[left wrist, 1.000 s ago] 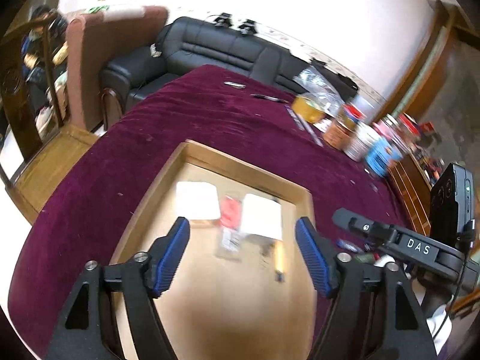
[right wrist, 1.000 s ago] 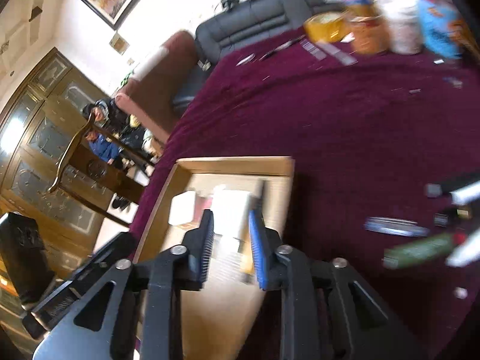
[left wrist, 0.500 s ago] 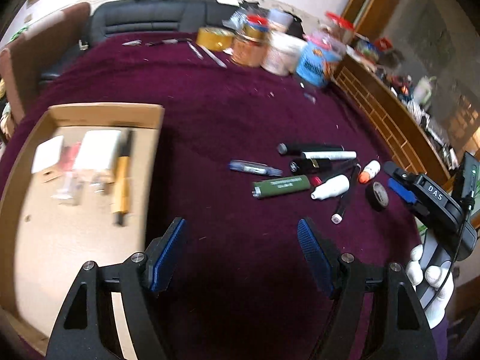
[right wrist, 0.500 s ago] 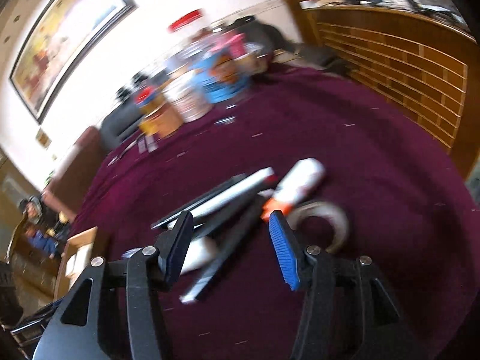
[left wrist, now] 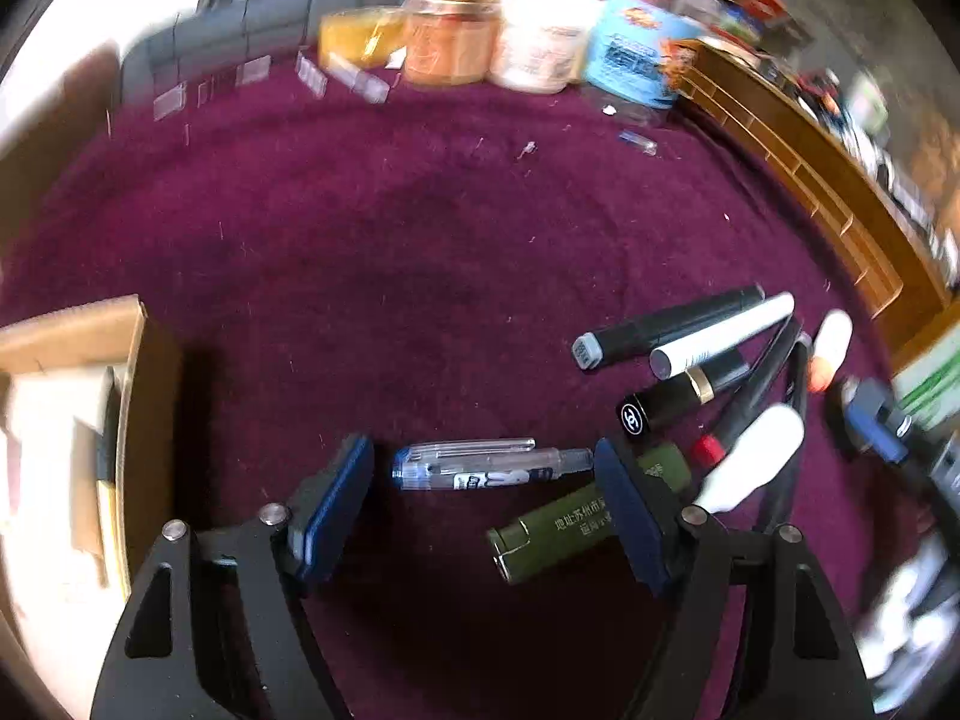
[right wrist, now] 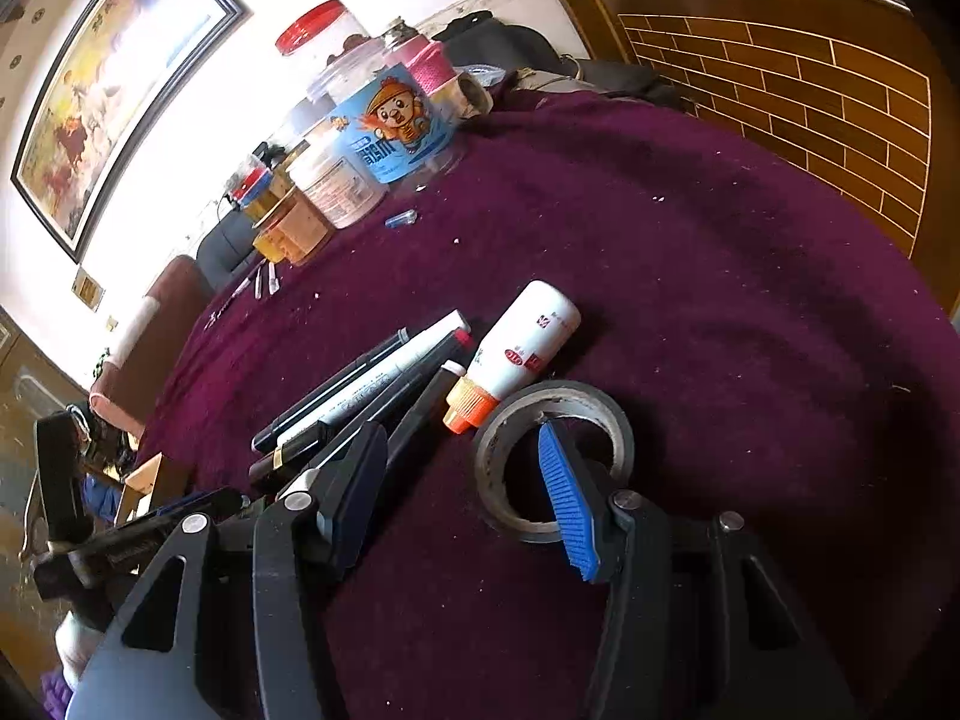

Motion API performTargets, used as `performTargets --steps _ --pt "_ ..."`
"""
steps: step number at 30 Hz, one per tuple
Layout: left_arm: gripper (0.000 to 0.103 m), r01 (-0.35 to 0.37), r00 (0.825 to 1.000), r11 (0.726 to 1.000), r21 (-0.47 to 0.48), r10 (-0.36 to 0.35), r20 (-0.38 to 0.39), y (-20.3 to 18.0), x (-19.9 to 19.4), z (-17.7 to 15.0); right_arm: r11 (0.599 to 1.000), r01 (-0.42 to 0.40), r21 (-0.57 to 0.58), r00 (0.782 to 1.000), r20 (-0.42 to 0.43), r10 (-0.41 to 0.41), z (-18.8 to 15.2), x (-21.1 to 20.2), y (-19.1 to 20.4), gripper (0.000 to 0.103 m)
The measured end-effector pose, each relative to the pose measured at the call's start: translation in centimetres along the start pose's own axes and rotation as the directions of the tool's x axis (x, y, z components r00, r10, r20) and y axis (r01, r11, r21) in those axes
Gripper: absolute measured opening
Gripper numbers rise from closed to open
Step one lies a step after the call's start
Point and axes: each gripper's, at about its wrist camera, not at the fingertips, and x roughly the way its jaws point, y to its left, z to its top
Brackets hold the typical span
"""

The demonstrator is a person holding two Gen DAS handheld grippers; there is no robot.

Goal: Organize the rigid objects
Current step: 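Grasp the clear ballpoint pen with the left gripper while the right moves toward the tape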

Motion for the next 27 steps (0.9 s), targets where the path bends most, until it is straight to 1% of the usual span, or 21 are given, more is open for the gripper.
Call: performTargets --steps 1,2,3,5,6,8,9,10,11,12,16,18,20,21,22,23,24,27 --pt "0.06 0.029 1.0 0.999 0.015 -0.029 0.004 -0.5 -0.5 -0.6 1.0 -0.003 -0.001 1.0 -0.003 0.003 -0.1 -0.1 0.0 0.051" --pt "0.048 0.079 0.997 0.997 0.007 -0.079 -0.02 -0.6 -0.8 -1.0 1.0 -0.005 -0.002 1.0 -0.006 0.005 -0.1 0.1 0.1 0.051" --pt "0.043 0.118 0.992 0.993 0.01 -0.118 -0.034 -0.8 -1.3 -1.5 1.0 -0.005 -0.003 1.0 -0.006 0.005 -0.2 0.1 0.1 0.051" --pt "0.032 0.227 0.971 0.974 0.017 -0.225 -0.084 -1.5 -2.2 -3.0 1.0 -0.008 -0.003 1.0 -0.008 0.008 -0.2 0.1 0.0 0.052" --pt "0.031 0.24 0.967 0.97 0.034 -0.236 -0.097 -1.9 -2.9 -3.9 1.0 -0.01 -0.003 1.0 -0.009 0.01 -0.2 0.2 0.0 0.053" --pt "0.032 0.242 0.967 0.968 0.067 -0.235 -0.097 -2.6 -4.2 -5.6 1.0 -0.013 -0.004 1.0 -0.011 0.013 -0.2 0.2 0.0 0.053" --pt "0.032 0.238 0.969 0.968 0.075 -0.231 -0.085 -2.7 -4.8 -6.1 1.0 -0.013 -0.005 1.0 -0.012 0.013 -0.2 0.3 0.0 0.053" --pt "0.032 0.216 0.975 0.972 0.087 -0.211 -0.062 -2.7 -5.5 -6.4 1.0 -0.012 -0.007 1.0 -0.013 0.012 -0.2 0.3 0.0 0.054" --pt "0.032 0.176 0.984 0.979 0.102 -0.174 -0.025 -2.8 -6.1 -6.6 1.0 -0.012 -0.009 1.0 -0.013 0.012 -0.2 0.3 0.1 0.054" --pt "0.032 0.147 0.989 0.983 0.108 -0.148 0.003 -2.7 -6.5 -6.3 1.0 -0.012 -0.011 1.0 -0.014 0.011 -0.2 0.3 0.1 0.055" --pt "0.032 0.131 0.991 0.988 0.08 -0.133 0.018 -2.2 -5.3 -4.2 1.0 -0.006 -0.019 1.0 -0.013 0.006 -0.3 0.3 0.3 0.056" --pt "0.032 0.091 0.994 0.989 0.116 -0.097 0.043 -2.6 -4.4 -2.9 1.0 -0.005 -0.02 1.0 -0.013 0.005 -0.3 0.3 0.3 0.056" --pt "0.031 0.047 0.998 0.985 0.169 -0.055 0.042 -3.4 -2.9 -1.7 1.0 -0.004 -0.022 1.0 -0.013 0.003 -0.3 0.3 0.3 0.056" --pt "0.027 0.03 0.999 0.982 0.187 -0.036 0.03 -3.7 -2.1 -1.4 1.0 -0.003 -0.022 1.0 -0.013 0.003 -0.3 0.3 0.3 0.056" --pt "0.024 0.029 0.999 0.98 0.198 -0.031 0.01 -3.9 -1.4 -1.3 1.0 -0.004 -0.022 1.0 -0.013 0.004 -0.3 0.3 0.2 0.056" --pt "0.017 0.038 0.999 0.978 0.205 -0.034 -0.021 -4.0 -0.7 -1.4 1.0 -0.004 -0.021 1.0 -0.013 0.004 -0.3 0.3 0.2 0.056" --pt "0.016 0.022 1.0 0.974 0.223 -0.023 0.002 -4.2 -0.9 -1.7 1.0 -0.005 -0.021 1.0 -0.013 0.005 -0.2 0.3 0.2 0.056" --pt "0.016 0.005 1.0 0.963 0.269 -0.006 0.002 -5.2 -1.1 -2.3 1.0 -0.008 -0.021 1.0 -0.015 0.008 -0.2 0.3 0.3 0.057"
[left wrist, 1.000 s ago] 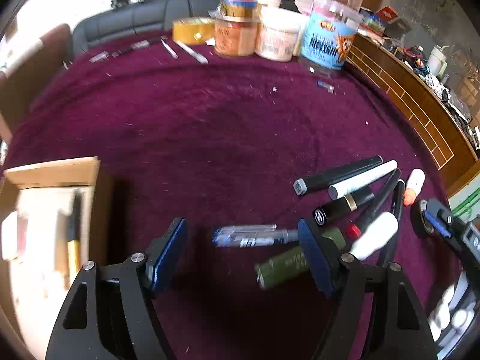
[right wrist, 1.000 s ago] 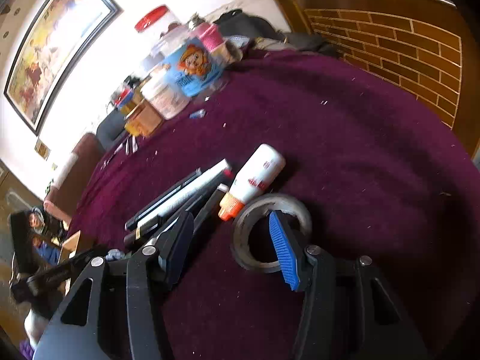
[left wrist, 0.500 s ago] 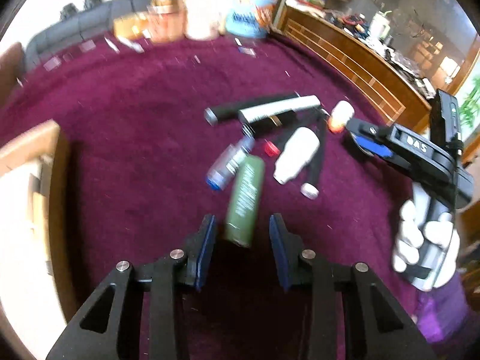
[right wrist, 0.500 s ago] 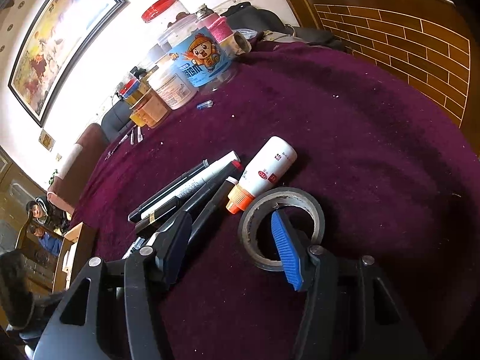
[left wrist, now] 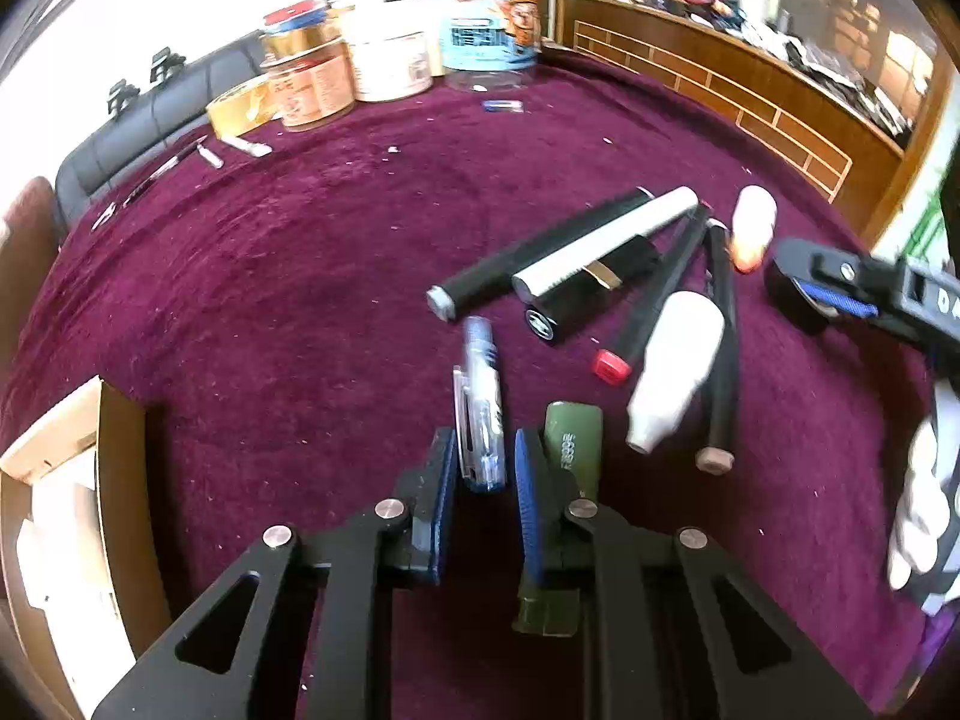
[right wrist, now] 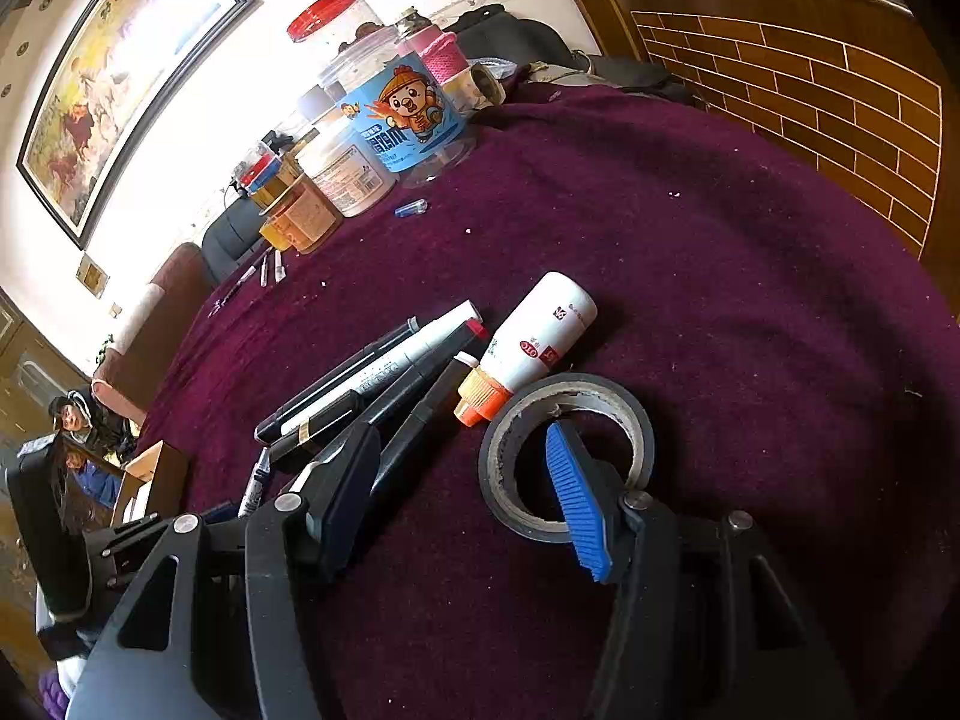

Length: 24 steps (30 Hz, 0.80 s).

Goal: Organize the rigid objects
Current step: 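Grasp the clear ballpoint pen with the left gripper while the right moves toward the tape, then lift the pen toward the tray with the left gripper while the right grasps the green cylinder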

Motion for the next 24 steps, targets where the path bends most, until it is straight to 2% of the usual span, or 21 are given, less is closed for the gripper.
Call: performTargets --steps 3,8,9,12,18,22,24 --pt "0.016 -0.018 1.0 1.0 0.015 0.018 -0.001 -0.4 0.4 0.5 1.0 -0.001 -0.007 1.0 -0.002 0.001 0.0 0.0 0.2 0.06" --pt "0.015 -0.034 0.999 0.999 -0.019 0.034 0.02 -0.9 1.3 1.6 1.0 -0.001 -0.008 1.0 -0.003 0.001 0.0 0.1 0.2 0.06" --pt "0.012 -0.037 0.999 0.999 -0.021 0.038 0.023 -1.0 1.2 1.6 1.0 0.0 -0.009 1.0 -0.003 0.0 0.0 0.0 0.2 0.06" --pt "0.012 -0.022 0.999 0.999 -0.041 0.024 0.041 -1.1 0.5 1.1 1.0 0.005 -0.016 1.0 -0.004 -0.005 0.0 0.0 0.2 0.06" --pt "0.012 0.05 0.99 0.99 -0.134 -0.031 0.139 0.3 -4.4 -0.4 1.0 0.013 -0.02 1.0 -0.003 -0.013 -0.1 0.0 0.3 0.06" --pt "0.012 0.102 0.974 0.976 -0.192 -0.058 0.218 1.8 -9.0 -2.4 0.999 0.034 -0.026 0.999 -0.012 -0.034 0.0 -0.1 0.6 0.06" --pt "0.012 0.126 0.965 0.966 -0.227 -0.066 0.252 2.9 -11.0 -3.8 1.0 0.008 -0.023 1.0 -0.019 -0.009 -0.4 -1.1 1.5 0.061"
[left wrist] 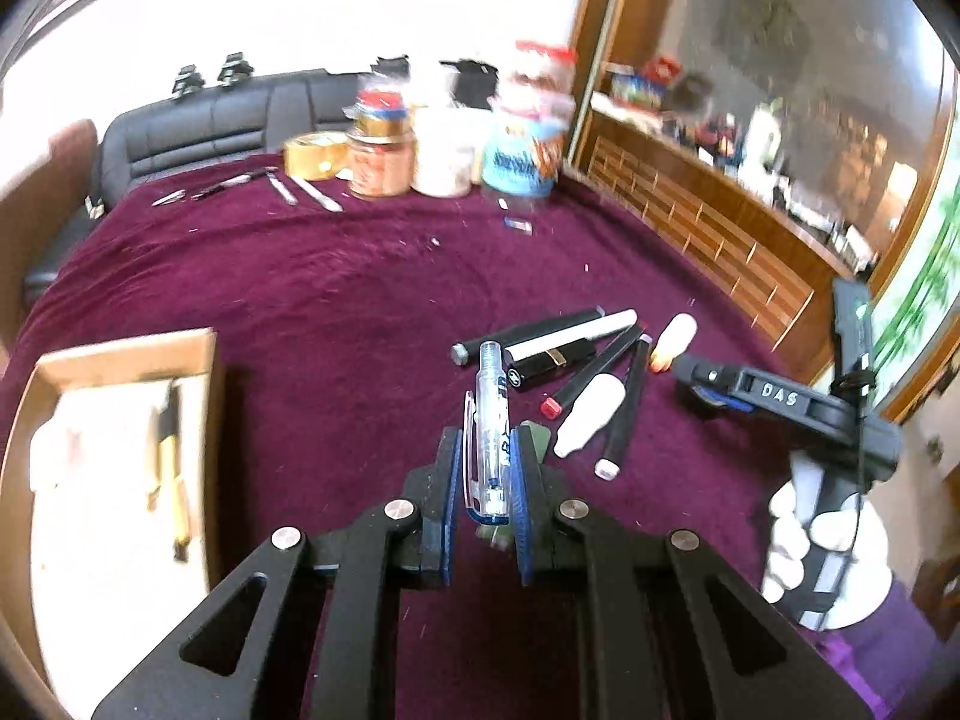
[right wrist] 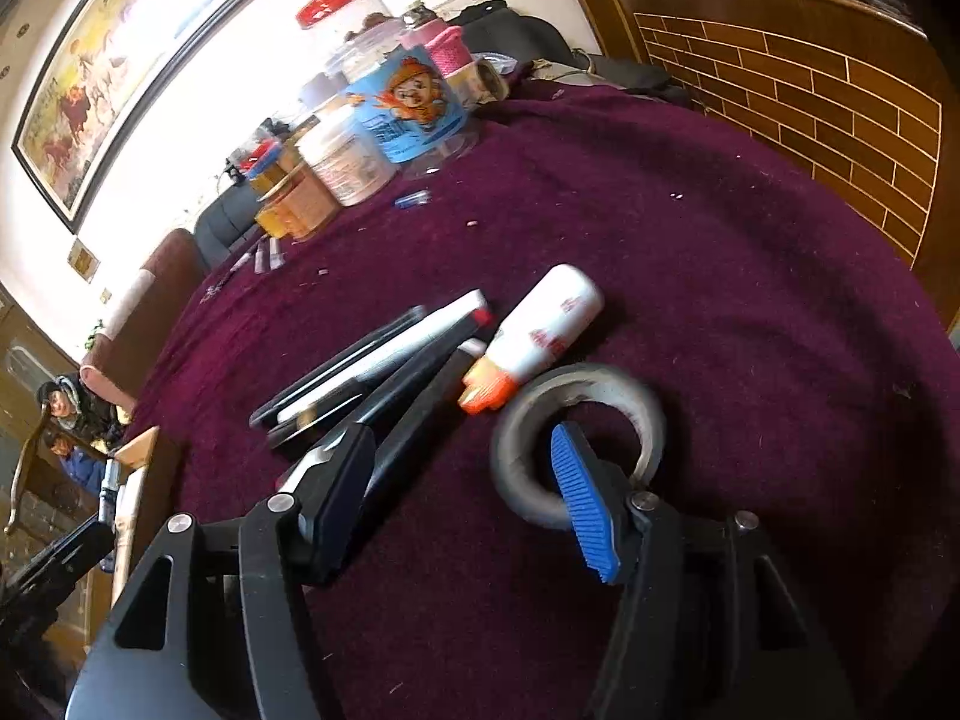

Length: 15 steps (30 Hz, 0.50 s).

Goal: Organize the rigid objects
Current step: 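Lift the pen toward the tray with the left gripper while the right grasps the green cylinder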

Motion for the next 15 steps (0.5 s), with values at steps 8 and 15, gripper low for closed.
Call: performTargets --steps 8,15 --pt "0.012 0.028 0.997 0.982 -0.187 -0.013 0.079 6.2 -6.1 -3.8 0.976 -0.191 -0.109 0.965 -0.201 0.167 -3.9 1.1 9.1 0.062" --pt "0.012 0.001 0.993 0.961 -0.277 0.032 0.113 10.1 -9.0 -7.1 0.979 -0.016 -0.204 0.974 -0.224 -0.031 -5.3 6.7 14.4 0.052"
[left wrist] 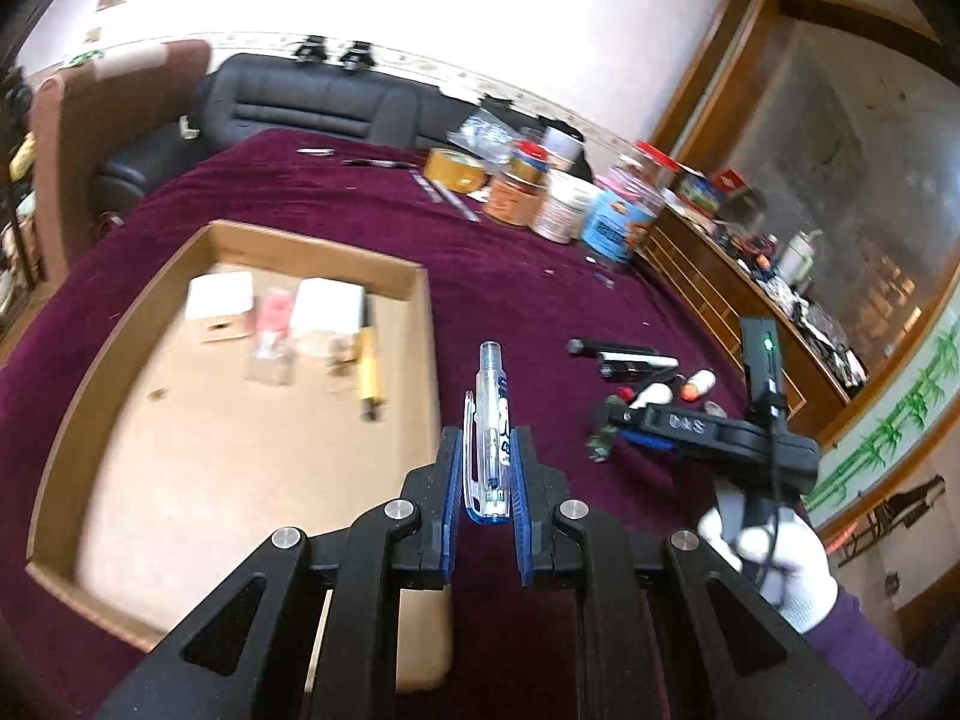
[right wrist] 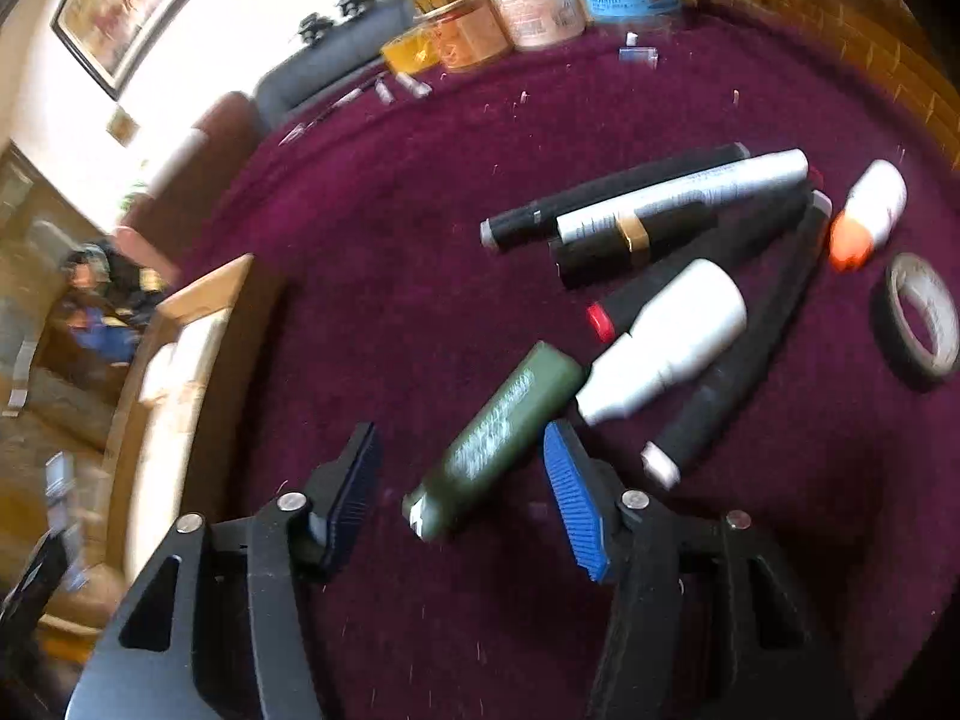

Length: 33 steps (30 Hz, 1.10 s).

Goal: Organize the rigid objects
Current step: 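Lift the pen toward the tray with the left gripper while the right grasps the green cylinder, then lower pen and green cylinder into the cardboard tray and open both grippers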

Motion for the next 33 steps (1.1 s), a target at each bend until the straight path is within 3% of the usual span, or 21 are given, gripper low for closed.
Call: performTargets --steps 3,4,5,7,14,18,22,27,30,33 --pt "0.012 -0.016 1.0 0.999 -0.048 0.016 0.002 2.1 -0.5 -0.2 0.989 0.134 -0.062 0.991 0.022 -0.133 -0.1 1.1 2.1 0.037" --pt "0.012 -0.022 1.0 0.998 -0.064 0.023 0.004 2.7 -0.7 -0.3 0.979 0.182 -0.091 0.983 0.034 -0.18 -0.2 1.4 2.7 0.022" --pt "0.012 -0.027 1.0 0.997 -0.079 0.028 0.006 3.3 -0.8 -0.2 0.966 0.228 -0.123 0.973 0.05 -0.223 -0.4 1.5 3.2 0.018" --pt "0.012 -0.03 0.999 0.995 -0.097 0.031 0.014 4.2 -1.1 -0.3 0.964 0.231 -0.133 0.973 0.06 -0.225 -0.7 1.3 2.9 0.018" --pt "0.012 -0.029 1.0 0.987 -0.161 0.03 0.001 7.0 -0.9 -0.7 0.998 0.061 -0.01 0.998 0.029 -0.06 -0.8 -1.1 0.9 0.018" --pt "0.012 -0.067 0.997 0.982 -0.178 0.062 -0.038 8.3 0.1 -0.4 0.999 -0.032 -0.017 0.999 0.024 0.032 -0.7 -2.2 2.9 0.018" --pt "0.012 -0.096 0.992 0.978 -0.187 0.08 -0.093 8.7 1.5 0.0 0.99 -0.132 -0.052 0.991 -0.006 0.132 -0.9 -2.5 6.3 0.018" --pt "0.012 -0.1 0.985 0.977 -0.191 0.07 -0.156 8.7 4.1 0.7 0.963 -0.263 -0.055 0.962 -0.091 0.258 -1.3 -1.1 10.4 0.018" --pt "0.012 -0.103 0.981 0.977 -0.187 0.069 -0.18 8.8 5.6 1.5 0.953 -0.296 -0.063 0.949 -0.134 0.286 -1.6 0.1 12.7 0.018" --pt "0.012 -0.117 0.975 0.974 -0.196 0.075 -0.21 9.3 7.2 2.1 0.953 -0.289 -0.093 0.949 -0.158 0.272 -1.8 1.4 14.7 0.018"
